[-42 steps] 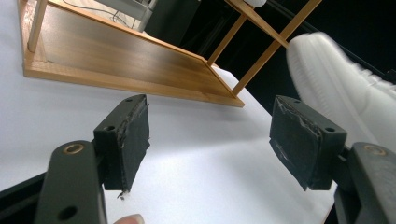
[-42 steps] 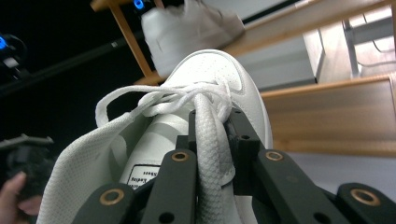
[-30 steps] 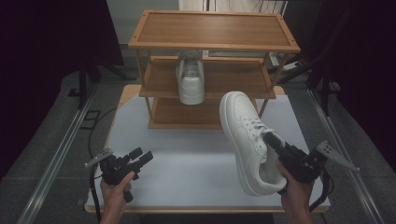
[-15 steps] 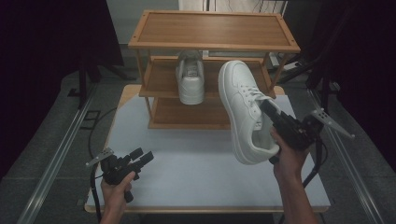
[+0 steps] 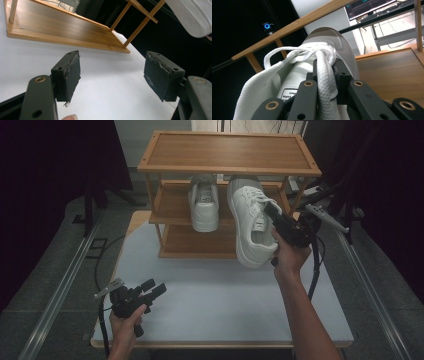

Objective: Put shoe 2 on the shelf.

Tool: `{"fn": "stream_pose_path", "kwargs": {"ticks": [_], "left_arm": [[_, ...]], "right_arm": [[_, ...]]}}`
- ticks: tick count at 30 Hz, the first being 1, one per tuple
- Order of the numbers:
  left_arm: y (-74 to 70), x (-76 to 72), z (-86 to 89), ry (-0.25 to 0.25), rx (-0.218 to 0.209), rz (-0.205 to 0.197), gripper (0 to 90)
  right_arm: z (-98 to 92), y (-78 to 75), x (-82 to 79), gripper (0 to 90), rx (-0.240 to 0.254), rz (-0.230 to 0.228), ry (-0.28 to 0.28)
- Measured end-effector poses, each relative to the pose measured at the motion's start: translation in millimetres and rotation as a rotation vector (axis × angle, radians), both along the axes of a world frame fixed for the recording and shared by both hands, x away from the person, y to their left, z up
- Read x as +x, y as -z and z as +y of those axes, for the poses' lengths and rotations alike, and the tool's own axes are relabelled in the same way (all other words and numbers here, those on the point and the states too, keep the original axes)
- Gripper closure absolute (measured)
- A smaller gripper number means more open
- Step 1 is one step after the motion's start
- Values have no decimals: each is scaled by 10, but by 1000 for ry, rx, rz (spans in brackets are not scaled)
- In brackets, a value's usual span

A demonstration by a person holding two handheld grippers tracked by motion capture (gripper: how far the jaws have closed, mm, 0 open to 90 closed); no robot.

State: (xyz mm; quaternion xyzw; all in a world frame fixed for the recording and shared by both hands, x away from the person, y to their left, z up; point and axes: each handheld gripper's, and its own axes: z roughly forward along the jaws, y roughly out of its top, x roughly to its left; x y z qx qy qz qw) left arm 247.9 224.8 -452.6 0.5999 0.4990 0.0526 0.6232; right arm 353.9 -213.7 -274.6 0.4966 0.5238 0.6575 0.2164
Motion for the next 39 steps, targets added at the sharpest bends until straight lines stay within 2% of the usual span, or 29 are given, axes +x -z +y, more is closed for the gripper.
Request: {"fn": "stream_pose_path", "kwargs": {"ticks": [8,14,22,27,35,39], "left_arm": [[-2,5,19,3,-18,-4,291],[25,18,-33,28,-8,3,291],[32,12,-28,31,-14,7,290],[29,13,-16,31,-16,5,291],[48,19,-27,36,-16,14,290],[52,21,-23,35,-15,17,290]], "right_arm": [[98,12,325,820,13,38,43],[186,18,579,819,9,57,62],[327,116,911,818,33,95,98],[367,155,1061,816,48,106,105],[426,180,1194,804,57,118,119],[408,201,1248,795,46,123,132]]}}
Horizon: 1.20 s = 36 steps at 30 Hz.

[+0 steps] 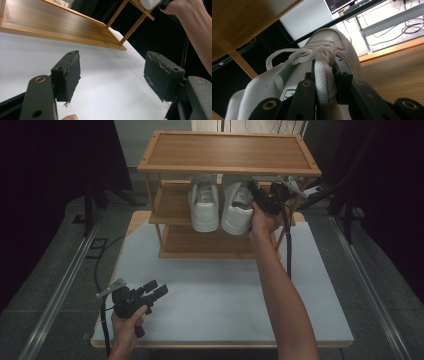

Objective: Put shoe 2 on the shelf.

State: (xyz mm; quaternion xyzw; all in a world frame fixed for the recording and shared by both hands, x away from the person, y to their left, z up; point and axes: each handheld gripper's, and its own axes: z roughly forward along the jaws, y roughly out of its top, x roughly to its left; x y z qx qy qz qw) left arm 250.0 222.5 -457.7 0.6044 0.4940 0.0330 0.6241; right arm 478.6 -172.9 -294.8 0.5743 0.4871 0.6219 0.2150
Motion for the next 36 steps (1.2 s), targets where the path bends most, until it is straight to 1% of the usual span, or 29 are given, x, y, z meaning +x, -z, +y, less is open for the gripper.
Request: {"fn": "stream_pose_path", "kwargs": {"ticks": [1,2,4,5,8,9,12,13,14,15,16,17,19,24,26,29,36], "left_arm": [[4,2,-1,0,-1,2,290],[6,3,-3,1,-2,4,290],[11,7,-10,5,3,6,290],[12,8,-15,8,1,6,290],[5,4,-16,9,2,3,289],[4,3,-13,8,3,4,289],[9,5,-5,4,-2,6,289],[11,6,-3,4,-4,7,290],[11,6,-3,4,-5,7,289],[8,5,-4,6,-5,7,290],[6,6,-7,6,-6,5,290],[2,6,-11,8,-6,5,289],[-1,5,-23,12,-6,4,289],[-8,1,-51,21,0,3,289],[-12,2,-50,22,1,3,289],[-19,3,-46,21,2,1,290],[-46,-8,-12,17,13,-9,289]], "right_arm": [[-1,4,6,782,-3,3,-4],[3,9,17,771,5,-1,-9],[5,13,35,744,14,2,-32],[10,21,56,723,13,1,-51],[46,19,58,684,-4,0,-72],[57,21,61,665,2,-6,-74],[60,24,56,577,11,-2,-85],[60,22,52,568,23,-3,-85],[47,11,40,575,32,-1,-95],[32,-1,21,597,45,-4,-93],[-1,-7,-3,589,52,-22,-100],[-3,-11,-13,580,54,-22,-107],[-4,7,-68,565,1,-17,-117],[-76,60,-231,548,-1,-21,-131],[-123,67,-312,547,-1,-31,-150],[-171,52,-430,540,-45,-55,-189],[-291,-10,-812,531,-149,-112,-212]]}}
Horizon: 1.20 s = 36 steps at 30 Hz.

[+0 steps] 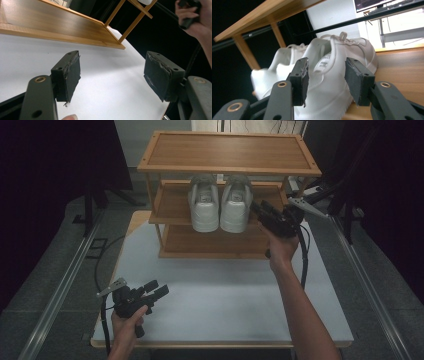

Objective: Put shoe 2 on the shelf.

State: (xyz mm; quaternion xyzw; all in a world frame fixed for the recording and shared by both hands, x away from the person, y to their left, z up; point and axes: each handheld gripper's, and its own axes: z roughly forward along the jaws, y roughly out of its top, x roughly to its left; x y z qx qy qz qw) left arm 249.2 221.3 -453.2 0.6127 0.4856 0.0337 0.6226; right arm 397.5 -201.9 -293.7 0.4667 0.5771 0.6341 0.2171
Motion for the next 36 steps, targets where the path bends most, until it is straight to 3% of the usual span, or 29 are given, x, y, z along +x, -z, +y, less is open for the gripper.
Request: {"fn": "stream_pose_path", "kwargs": {"ticks": [7,12,22,27,33,36], "left_arm": [[-44,-36,19,-7,2,-14,290],[-37,-30,18,-9,2,-10,291],[-56,-44,14,-5,-6,-14,291],[-71,-53,25,-6,-11,-16,291],[-55,-35,21,-2,-15,-8,291],[-55,-32,1,5,-14,-7,290]], "right_arm": [[-119,19,-423,530,-95,-46,-57],[-264,82,-680,527,-119,-69,-80],[-530,411,-1299,519,-119,-97,-128],[-613,666,-1608,504,-184,-101,-135],[-663,906,-1780,501,-204,-84,-124],[-664,879,-1738,493,-198,-77,-132]]}}
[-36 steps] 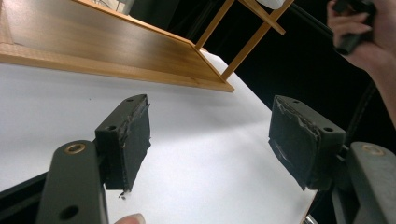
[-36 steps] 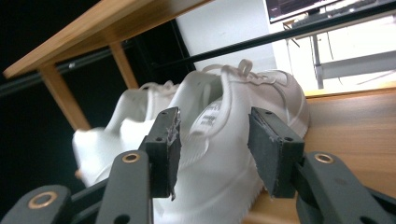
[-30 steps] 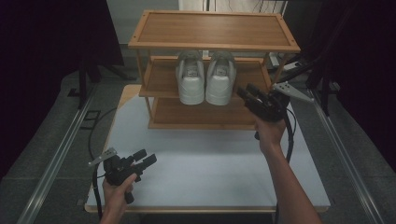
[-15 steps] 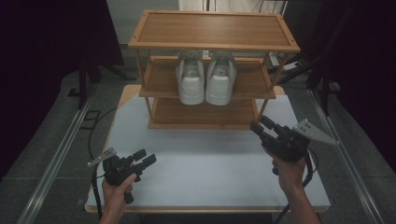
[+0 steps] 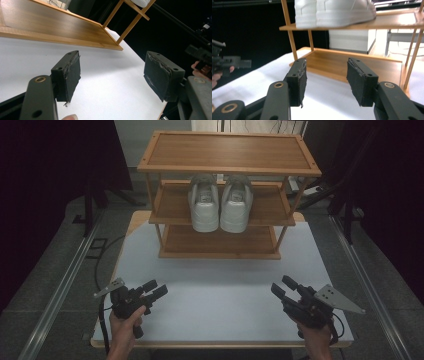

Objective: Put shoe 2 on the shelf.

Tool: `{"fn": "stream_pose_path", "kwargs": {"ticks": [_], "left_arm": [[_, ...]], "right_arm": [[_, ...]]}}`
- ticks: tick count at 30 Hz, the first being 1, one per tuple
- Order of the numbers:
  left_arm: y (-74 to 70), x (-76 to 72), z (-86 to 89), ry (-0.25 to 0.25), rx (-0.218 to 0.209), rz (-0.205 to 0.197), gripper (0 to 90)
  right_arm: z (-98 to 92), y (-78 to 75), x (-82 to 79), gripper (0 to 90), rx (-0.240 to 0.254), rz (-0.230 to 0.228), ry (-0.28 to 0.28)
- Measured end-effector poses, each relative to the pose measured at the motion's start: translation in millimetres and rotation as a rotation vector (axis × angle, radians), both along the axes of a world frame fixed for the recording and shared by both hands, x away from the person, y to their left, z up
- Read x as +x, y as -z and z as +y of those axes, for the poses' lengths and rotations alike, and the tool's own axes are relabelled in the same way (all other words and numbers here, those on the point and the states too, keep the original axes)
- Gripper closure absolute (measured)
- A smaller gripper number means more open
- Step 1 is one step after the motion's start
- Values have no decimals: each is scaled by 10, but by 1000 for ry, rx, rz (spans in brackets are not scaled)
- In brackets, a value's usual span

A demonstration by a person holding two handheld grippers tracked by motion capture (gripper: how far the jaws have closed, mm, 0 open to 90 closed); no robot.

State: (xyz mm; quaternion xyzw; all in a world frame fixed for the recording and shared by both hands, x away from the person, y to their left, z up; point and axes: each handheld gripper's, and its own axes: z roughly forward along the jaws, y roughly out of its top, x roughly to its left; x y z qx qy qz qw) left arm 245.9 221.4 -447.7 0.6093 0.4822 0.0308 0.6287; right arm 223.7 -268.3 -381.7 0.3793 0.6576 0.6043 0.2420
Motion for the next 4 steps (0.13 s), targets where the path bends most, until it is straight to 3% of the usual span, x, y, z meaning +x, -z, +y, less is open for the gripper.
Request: {"fn": "stream_pose_path", "kwargs": {"ticks": [4], "left_arm": [[-2,0,-16,9,4,0,289]], "right_arm": [[9,-62,16,455,17,-18,7]]}}
